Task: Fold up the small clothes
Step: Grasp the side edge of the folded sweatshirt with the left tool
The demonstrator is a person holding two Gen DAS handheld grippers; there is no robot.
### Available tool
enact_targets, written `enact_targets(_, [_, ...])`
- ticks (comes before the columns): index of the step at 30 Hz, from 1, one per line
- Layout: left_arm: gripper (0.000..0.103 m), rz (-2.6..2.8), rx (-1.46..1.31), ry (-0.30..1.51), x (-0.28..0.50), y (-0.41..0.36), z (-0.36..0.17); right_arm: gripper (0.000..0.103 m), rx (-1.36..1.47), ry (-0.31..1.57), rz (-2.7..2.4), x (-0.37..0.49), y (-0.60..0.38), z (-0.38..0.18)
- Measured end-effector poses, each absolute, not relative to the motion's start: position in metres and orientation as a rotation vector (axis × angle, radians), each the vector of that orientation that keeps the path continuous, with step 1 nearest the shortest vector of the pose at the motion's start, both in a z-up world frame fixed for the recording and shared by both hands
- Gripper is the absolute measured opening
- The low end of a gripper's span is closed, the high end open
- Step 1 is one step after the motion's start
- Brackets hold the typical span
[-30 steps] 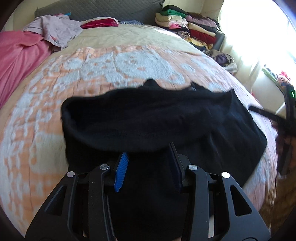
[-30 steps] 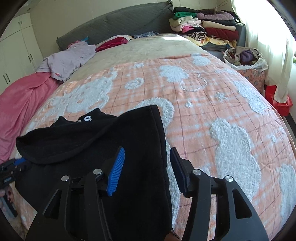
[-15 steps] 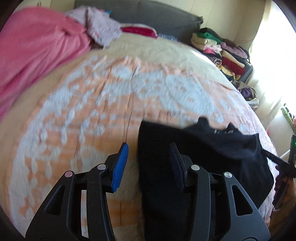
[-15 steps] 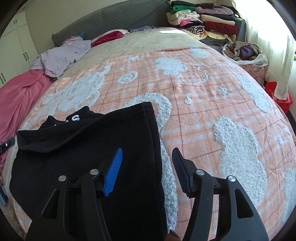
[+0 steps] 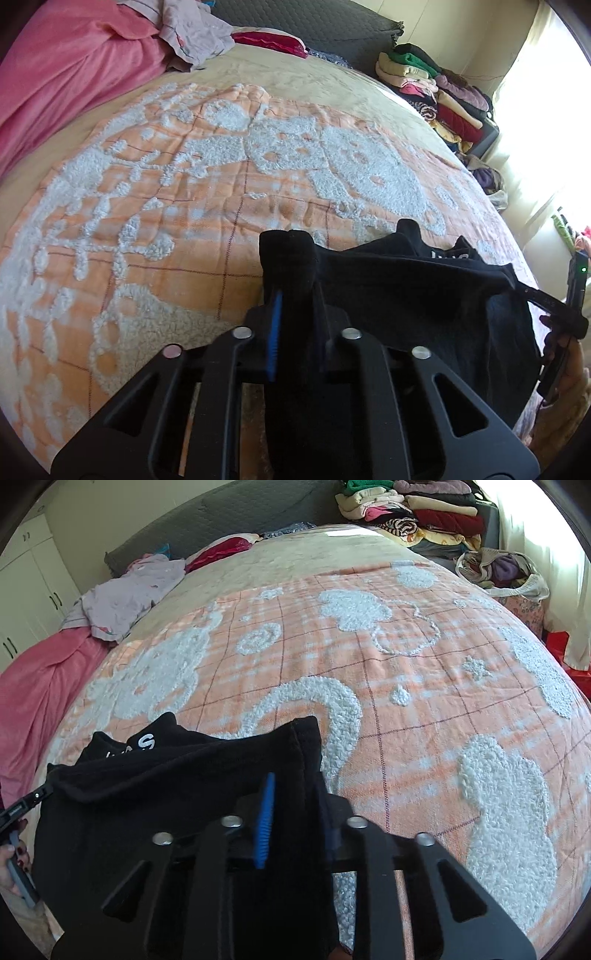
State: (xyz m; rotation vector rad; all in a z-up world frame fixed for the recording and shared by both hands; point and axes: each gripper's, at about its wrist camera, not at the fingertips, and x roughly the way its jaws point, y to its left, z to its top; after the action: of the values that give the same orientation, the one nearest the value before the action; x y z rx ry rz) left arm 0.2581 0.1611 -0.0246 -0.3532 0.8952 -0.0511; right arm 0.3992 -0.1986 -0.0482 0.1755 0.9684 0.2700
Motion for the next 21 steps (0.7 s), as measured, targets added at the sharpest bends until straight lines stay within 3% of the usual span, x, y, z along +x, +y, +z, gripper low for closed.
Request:
enact_targets(8, [0.002,-0.055,-0.413,0.790,0.245,0.180,0.001,0.006,0.270,0.901,0.254,0.396,-0.218,-0.036])
enact_targets(13, [0.003,-0.010,-0.377,0.855,0.254,0.174,-0.020,0.007,0.209,0.928,0.196,0.396,-0.210,-0.050])
enact_targets(16, [0.006,0.011,-0.333,0.867,0.251,0.168,-0.021,0.013,0.187,0.917,0.174,0.390,-0.206,-0.050])
enact_targets(18, [0.008,0.021,-0.310,0.867,0.248,0.166,-0.017,0.024,0.168,0.907,0.162,0.385,-0.205,-0.048])
enact_targets(21, [0.010,0.034,-0.268,0.877,0.245,0.162,-0.014,0.033,0.150,0.893,0.166,0.377,-0.201,-0.043])
